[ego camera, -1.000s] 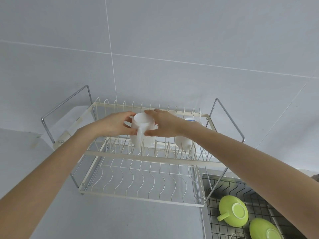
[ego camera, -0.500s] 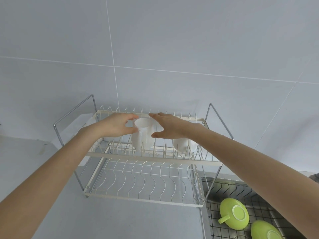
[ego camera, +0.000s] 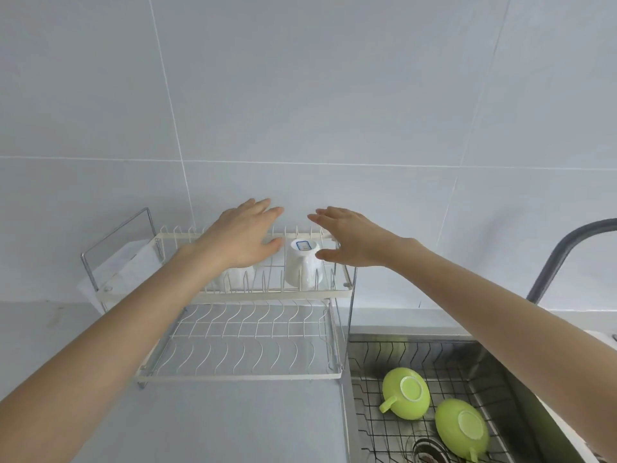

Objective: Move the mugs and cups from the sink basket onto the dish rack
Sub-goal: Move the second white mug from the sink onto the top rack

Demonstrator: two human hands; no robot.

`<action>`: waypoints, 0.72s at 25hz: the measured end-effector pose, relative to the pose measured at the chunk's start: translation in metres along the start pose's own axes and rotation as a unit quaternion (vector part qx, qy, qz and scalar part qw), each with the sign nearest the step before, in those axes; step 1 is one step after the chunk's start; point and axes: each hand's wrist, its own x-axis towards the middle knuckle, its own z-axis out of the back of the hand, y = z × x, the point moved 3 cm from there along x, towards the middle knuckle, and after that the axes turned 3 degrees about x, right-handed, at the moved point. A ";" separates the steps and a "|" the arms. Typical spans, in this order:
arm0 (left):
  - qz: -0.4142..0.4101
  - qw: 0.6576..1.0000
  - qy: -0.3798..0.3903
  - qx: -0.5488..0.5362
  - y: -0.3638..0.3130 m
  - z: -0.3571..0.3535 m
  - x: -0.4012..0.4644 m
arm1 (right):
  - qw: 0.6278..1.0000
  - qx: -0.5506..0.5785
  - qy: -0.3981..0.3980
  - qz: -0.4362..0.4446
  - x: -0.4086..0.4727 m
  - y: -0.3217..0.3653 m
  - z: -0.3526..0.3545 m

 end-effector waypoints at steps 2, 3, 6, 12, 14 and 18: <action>-0.015 1.000 -0.008 0.017 -0.027 0.005 0.000 | 1.000 -0.008 -0.005 -0.022 -0.024 -0.017 0.003; -0.021 1.000 -0.008 0.018 -0.040 0.006 0.001 | 0.999 -0.009 -0.007 -0.032 -0.036 -0.025 0.005; -0.035 0.999 0.005 0.009 -0.077 0.004 0.007 | 0.998 -0.012 -0.008 -0.058 -0.072 -0.053 0.010; -0.066 0.998 0.019 -0.014 -0.159 -0.011 0.017 | 0.994 -0.011 0.019 -0.109 -0.134 -0.112 -0.001; -0.072 0.997 0.035 -0.020 -0.184 -0.020 0.020 | 0.992 -0.012 0.030 -0.122 -0.152 -0.133 -0.008; -0.078 0.994 0.071 -0.024 -0.229 -0.043 0.026 | 0.989 -0.008 0.050 -0.137 -0.181 -0.173 -0.024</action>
